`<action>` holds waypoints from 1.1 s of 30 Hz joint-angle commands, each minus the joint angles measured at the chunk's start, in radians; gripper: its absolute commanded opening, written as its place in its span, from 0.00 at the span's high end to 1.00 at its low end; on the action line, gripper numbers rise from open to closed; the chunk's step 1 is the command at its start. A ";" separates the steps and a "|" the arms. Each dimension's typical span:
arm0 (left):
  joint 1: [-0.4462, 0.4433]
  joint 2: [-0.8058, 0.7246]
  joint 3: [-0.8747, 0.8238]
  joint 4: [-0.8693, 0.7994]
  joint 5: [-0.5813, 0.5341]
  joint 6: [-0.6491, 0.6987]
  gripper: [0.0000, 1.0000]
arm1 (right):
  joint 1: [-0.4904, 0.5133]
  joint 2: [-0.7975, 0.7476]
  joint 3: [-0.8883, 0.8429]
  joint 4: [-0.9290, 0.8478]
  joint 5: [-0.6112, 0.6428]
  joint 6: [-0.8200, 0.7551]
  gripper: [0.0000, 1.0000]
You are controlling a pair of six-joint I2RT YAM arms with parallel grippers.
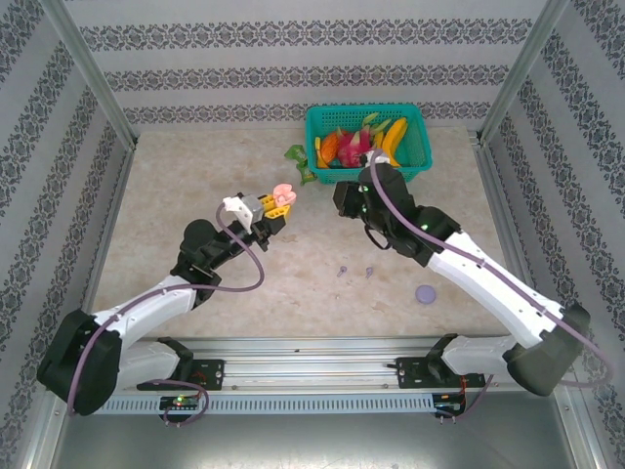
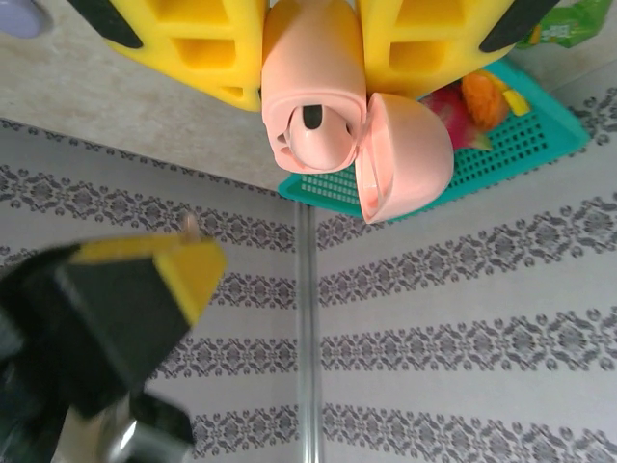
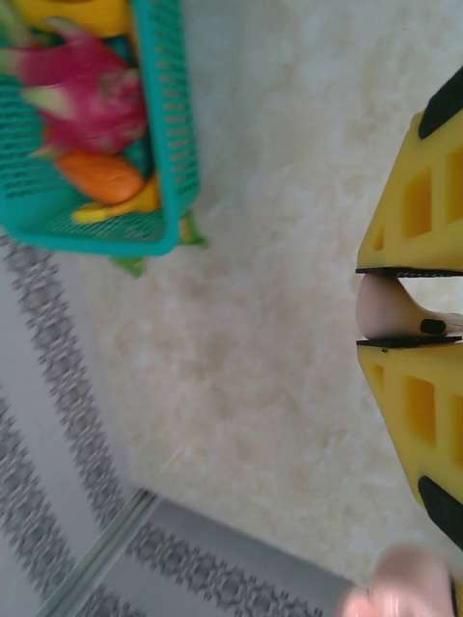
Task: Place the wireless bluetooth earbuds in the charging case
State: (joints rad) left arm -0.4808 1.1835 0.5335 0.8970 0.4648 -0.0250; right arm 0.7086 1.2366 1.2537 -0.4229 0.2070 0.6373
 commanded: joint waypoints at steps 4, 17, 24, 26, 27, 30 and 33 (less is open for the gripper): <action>-0.047 0.077 0.095 0.026 0.086 -0.038 1.00 | -0.012 -0.069 0.023 0.136 -0.121 -0.164 0.78; -0.115 0.171 0.202 0.027 0.103 -0.021 1.00 | -0.012 -0.117 -0.044 0.202 -0.189 -0.201 0.78; -0.130 0.187 0.230 0.016 0.106 -0.006 1.00 | -0.008 -0.114 -0.071 0.204 -0.200 -0.182 0.78; -0.133 0.189 0.235 0.017 0.105 -0.005 1.00 | -0.006 -0.114 -0.078 0.207 -0.202 -0.178 0.78; -0.133 0.192 0.237 0.016 0.107 -0.004 1.00 | -0.005 -0.114 -0.082 0.208 -0.205 -0.176 0.78; -0.134 0.195 0.242 0.013 0.106 -0.001 1.00 | -0.002 -0.113 -0.095 0.211 -0.208 -0.167 0.78; -0.136 0.196 0.245 0.010 0.106 0.000 1.00 | 0.001 -0.113 -0.107 0.216 -0.211 -0.162 0.78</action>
State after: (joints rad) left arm -0.6025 1.3746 0.7467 0.8955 0.5503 -0.0345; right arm 0.7029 1.1351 1.1610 -0.2390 0.0120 0.4652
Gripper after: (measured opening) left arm 0.210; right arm 0.219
